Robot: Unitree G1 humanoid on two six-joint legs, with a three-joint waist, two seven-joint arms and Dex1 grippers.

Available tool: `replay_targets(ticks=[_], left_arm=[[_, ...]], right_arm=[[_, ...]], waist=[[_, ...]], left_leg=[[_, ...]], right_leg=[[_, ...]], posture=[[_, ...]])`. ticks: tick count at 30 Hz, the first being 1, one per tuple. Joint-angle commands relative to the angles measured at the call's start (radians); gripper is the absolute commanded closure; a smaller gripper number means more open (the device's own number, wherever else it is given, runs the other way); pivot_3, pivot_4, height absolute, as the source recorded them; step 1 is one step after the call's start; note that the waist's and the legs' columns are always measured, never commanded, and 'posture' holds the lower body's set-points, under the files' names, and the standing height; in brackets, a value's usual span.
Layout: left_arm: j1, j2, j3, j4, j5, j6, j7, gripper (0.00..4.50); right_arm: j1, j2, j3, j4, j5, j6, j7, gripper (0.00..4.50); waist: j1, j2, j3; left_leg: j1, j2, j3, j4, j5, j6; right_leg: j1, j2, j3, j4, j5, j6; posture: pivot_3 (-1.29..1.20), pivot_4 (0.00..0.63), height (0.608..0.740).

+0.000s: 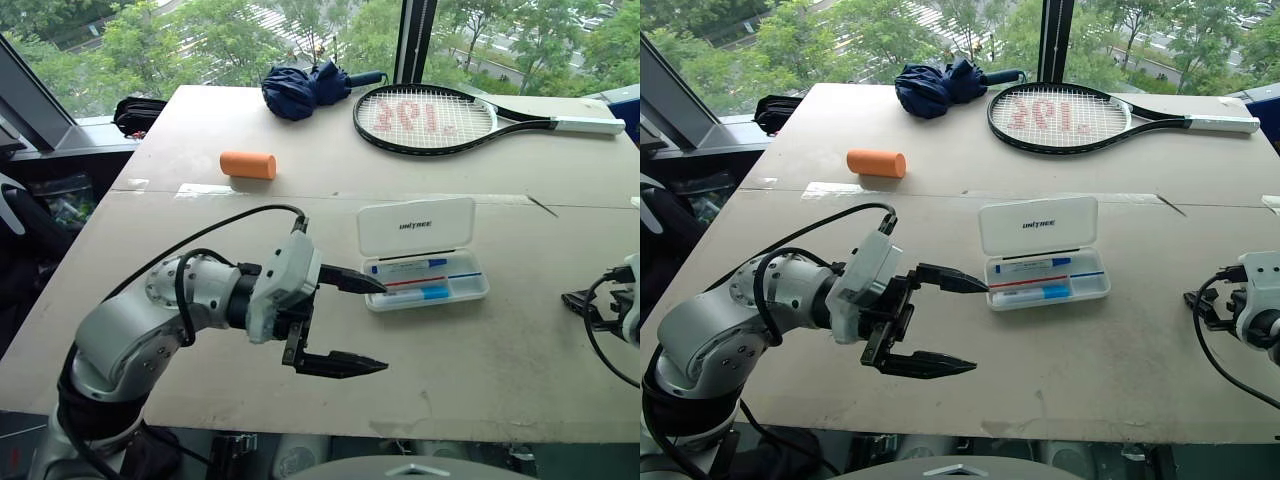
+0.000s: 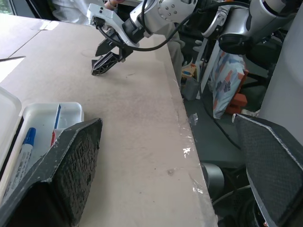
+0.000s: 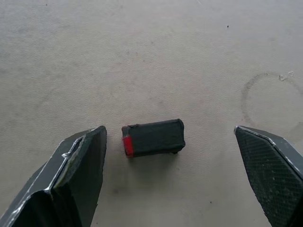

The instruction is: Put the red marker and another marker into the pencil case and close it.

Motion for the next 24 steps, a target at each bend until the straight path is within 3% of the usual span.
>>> replay_targets(ticks=[1,6,9,13,16,24], left_arm=[[0.011,0.034,0.058,-0.083,-0.081,0.007,0.049,0.01],[0.01,0.104,0.134,-0.153,-0.25,0.033,0.15,0.01],[-0.004,0.134,0.139,-0.163,-0.314,0.034,0.189,0.01],[-0.047,0.16,0.12,-0.144,-0.36,0.028,0.222,0.01],[-0.092,0.168,0.099,-0.112,-0.37,0.033,0.224,0.01],[-0.124,0.189,0.083,-0.099,-0.407,0.038,0.259,0.01]], right_arm=[[0.021,-0.008,0.0,-0.021,-0.031,-0.058,0.031,0.14],[0.268,-0.208,0.001,-0.053,-0.164,-0.411,0.37,0.14],[0.26,-0.321,0.011,0.072,-0.2,-0.537,0.513,0.14],[0.15,-0.406,0.096,0.227,-0.234,-0.656,0.644,0.14],[-0.058,-0.457,0.254,0.402,-0.304,-0.773,0.76,0.14],[-0.471,-0.418,0.531,0.711,-0.477,-0.941,0.938,0.14]], waist=[[0.0,0.0,0.0],[0.004,0.002,0.0],[-0.007,0.002,0.001],[-0.02,0.001,0.001],[-0.025,0.002,0.003],[-0.023,0.003,0.004]], left_leg=[[0.0,0.0,0.0,0.0,0.0,0.0],[0.0,0.0,-0.001,0.0,0.0,0.0],[0.001,0.0,0.002,0.001,0.0,0.0],[0.003,0.001,0.003,0.001,0.0,0.0],[0.005,0.0,0.004,0.001,0.0,0.0],[0.002,0.001,0.004,0.0,0.0,0.0]], right_leg=[[0.0,0.0,0.0,0.0,0.0,0.0],[0.0,-0.001,-0.001,-0.001,-0.001,0.001],[0.001,-0.001,0.001,-0.001,-0.001,0.001],[0.002,0.0,0.002,0.0,-0.001,0.001],[0.003,0.001,0.003,0.0,-0.001,0.001],[0.0,0.001,0.003,-0.001,-0.001,0.001]], posture=[[0.0,0.15,0.732],[0.0,0.15,0.732],[0.0,0.15,0.732],[0.0,0.15,0.732],[0.0,0.15,0.732],[0.0,0.15,0.732]])
